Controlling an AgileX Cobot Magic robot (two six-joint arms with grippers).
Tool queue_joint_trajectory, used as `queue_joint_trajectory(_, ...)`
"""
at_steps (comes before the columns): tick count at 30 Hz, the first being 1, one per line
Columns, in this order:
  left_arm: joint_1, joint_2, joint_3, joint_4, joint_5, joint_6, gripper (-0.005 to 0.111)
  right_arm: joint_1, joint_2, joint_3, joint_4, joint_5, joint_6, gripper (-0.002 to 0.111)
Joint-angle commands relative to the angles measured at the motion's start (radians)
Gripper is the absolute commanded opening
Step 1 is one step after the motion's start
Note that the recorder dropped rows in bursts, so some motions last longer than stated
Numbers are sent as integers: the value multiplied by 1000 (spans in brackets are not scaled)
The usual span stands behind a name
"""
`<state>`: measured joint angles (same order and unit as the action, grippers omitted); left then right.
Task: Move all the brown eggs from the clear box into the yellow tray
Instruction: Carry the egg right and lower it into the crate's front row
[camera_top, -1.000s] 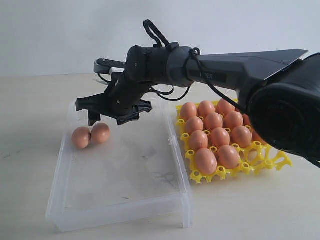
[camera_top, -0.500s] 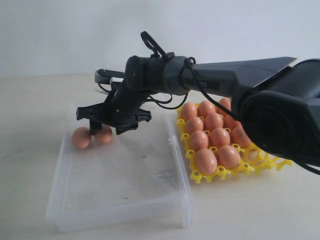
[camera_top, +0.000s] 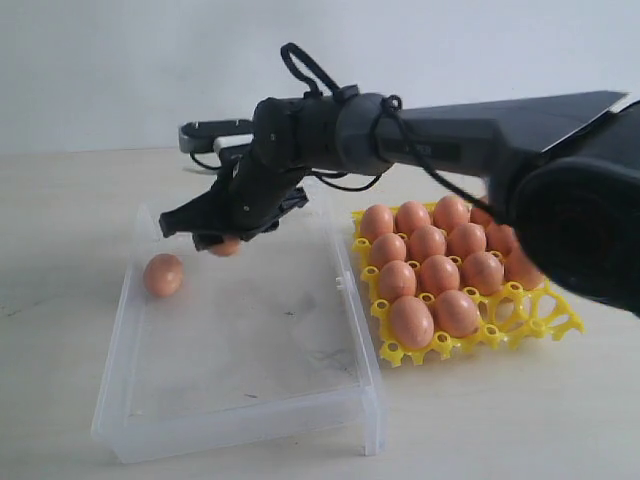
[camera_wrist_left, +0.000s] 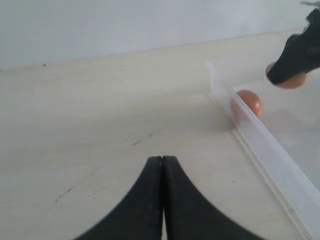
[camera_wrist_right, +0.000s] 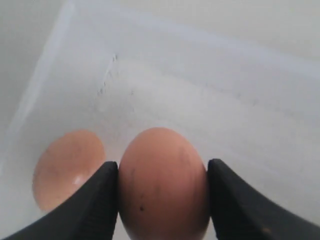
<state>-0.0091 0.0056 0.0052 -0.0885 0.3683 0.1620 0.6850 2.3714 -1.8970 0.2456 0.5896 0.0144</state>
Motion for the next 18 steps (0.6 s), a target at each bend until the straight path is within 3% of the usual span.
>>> queue_joint_trajectory(1,-1,-6,-5,-4,-8,-5,0,-4,-231,293,-36,-379,-14,0)
queue_joint_trajectory(8,-1,-6,-5,-4,-8,-5,0,-48,-588,943,-13,-1011,-14,0)
queue_joint_trajectory(14,-1,-6,-5,-4,-8,-5,0,-131,-827,1344,-13,-1261,15,0)
queue_joint_trajectory(18,-1,-6,-5,-4,-8,-5,0,-188,-915,1504,-29,-1354,91,0)
